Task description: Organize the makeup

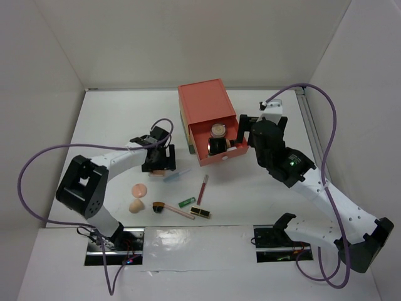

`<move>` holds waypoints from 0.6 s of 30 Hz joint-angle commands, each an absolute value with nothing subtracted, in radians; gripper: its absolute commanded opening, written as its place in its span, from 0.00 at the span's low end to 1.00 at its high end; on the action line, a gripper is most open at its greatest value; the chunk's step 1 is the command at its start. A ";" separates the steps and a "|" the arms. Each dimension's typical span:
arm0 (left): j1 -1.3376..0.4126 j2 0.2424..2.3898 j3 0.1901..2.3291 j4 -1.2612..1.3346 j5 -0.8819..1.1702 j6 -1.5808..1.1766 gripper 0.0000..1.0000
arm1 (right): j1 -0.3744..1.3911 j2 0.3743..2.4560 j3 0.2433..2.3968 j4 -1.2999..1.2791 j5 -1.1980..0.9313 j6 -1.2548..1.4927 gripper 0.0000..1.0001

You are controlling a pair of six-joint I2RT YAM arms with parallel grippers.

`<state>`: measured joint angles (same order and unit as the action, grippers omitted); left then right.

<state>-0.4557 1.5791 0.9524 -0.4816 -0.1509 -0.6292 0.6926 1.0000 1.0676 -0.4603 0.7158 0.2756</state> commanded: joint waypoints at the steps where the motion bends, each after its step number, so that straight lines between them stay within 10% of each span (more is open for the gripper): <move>1: -0.448 1.647 1.011 -0.448 -0.185 -0.597 0.99 | 0.680 0.997 1.086 -0.456 0.755 0.276 1.00; 18: -0.408 1.684 1.020 -0.512 -0.233 -0.554 1.00 | 0.680 0.996 1.068 -0.416 0.765 0.256 1.00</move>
